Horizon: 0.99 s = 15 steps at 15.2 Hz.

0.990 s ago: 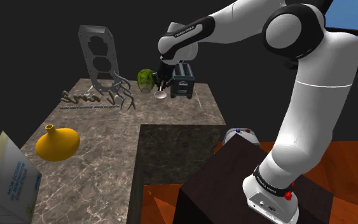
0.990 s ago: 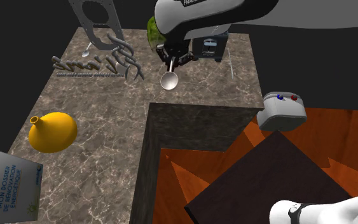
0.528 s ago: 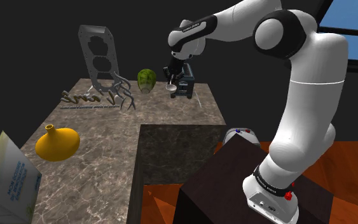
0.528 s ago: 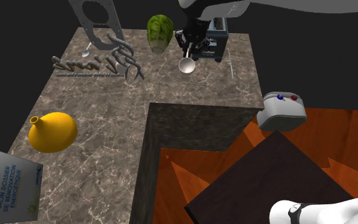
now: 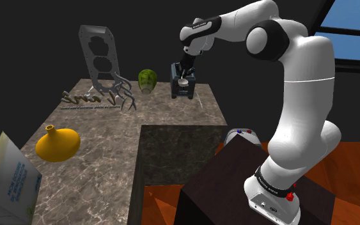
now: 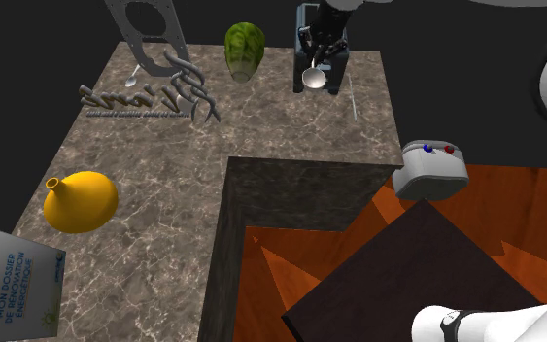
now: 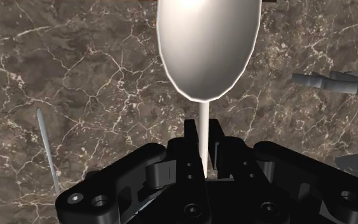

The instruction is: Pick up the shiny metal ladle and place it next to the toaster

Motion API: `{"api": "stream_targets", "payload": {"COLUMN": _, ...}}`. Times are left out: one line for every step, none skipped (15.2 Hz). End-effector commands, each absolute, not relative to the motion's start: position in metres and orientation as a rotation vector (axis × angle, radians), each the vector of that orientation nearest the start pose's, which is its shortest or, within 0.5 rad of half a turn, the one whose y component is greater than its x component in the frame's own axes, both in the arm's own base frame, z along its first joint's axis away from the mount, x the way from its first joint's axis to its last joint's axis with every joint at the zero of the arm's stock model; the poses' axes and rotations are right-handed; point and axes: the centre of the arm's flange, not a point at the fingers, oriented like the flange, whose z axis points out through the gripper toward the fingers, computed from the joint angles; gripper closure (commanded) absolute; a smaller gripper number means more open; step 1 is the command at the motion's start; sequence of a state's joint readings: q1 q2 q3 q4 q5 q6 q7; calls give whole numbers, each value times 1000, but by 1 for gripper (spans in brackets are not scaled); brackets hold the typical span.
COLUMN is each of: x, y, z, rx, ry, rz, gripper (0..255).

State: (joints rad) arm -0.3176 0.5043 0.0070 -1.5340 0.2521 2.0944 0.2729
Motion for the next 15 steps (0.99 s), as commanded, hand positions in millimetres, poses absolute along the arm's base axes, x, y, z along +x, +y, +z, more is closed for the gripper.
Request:
{"api": "stream_targets", "payload": {"x": 674, "y": -228, "z": 370, "rx": -2737, "ry": 1005, "rz": -87, "gripper": 255}}
{"api": "stream_targets", "payload": {"x": 674, "y": -228, "z": 365, "rx": -2737, "ry": 1005, "rz": -87, "gripper": 255}}
{"api": "stream_targets", "payload": {"x": 674, "y": -228, "z": 360, "rx": -2737, "ry": 1005, "rz": -87, "gripper": 255}}
{"api": "stream_targets", "payload": {"x": 674, "y": -228, "z": 355, "rx": -2737, "ry": 1005, "rz": -87, "gripper": 255}}
{"api": "stream_targets", "payload": {"x": 674, "y": -228, "z": 349, "rx": -2737, "ry": 1005, "rz": -87, "gripper": 255}}
{"api": "stream_targets", "payload": {"x": 674, "y": -228, "z": 344, "rx": -2737, "ry": 1005, "rz": -87, "gripper": 255}}
{"api": "stream_targets", "payload": {"x": 674, "y": -228, "z": 339, "rx": -2737, "ry": 1005, "rz": -87, "gripper": 255}}
{"api": "stream_targets", "payload": {"x": 674, "y": -228, "z": 333, "rx": -2737, "ry": 1005, "rz": -87, "gripper": 255}}
{"api": "stream_targets", "payload": {"x": 674, "y": -228, "z": 328, "rx": -2737, "ry": 1005, "rz": -87, "gripper": 255}}
{"api": "stream_targets", "payload": {"x": 674, "y": -228, "z": 323, "rx": -2737, "ry": 1005, "rz": -87, "gripper": 255}}
{"api": "stream_targets", "payload": {"x": 674, "y": -228, "z": 318, "rx": -2737, "ry": 1005, "rz": -87, "gripper": 255}}
{"api": "stream_targets", "payload": {"x": 674, "y": -228, "z": 312, "rx": -2737, "ry": 1005, "rz": -87, "gripper": 255}}
{"api": "stream_targets", "payload": {"x": 674, "y": -228, "z": 307, "rx": -2737, "ry": 1005, "rz": -87, "gripper": 255}}
{"api": "stream_targets", "payload": {"x": 674, "y": -228, "z": 302, "rx": -2737, "ry": 1005, "rz": -87, "gripper": 255}}
{"api": "stream_targets", "payload": {"x": 674, "y": -228, "z": 296, "rx": -2737, "ry": 1005, "rz": -87, "gripper": 255}}
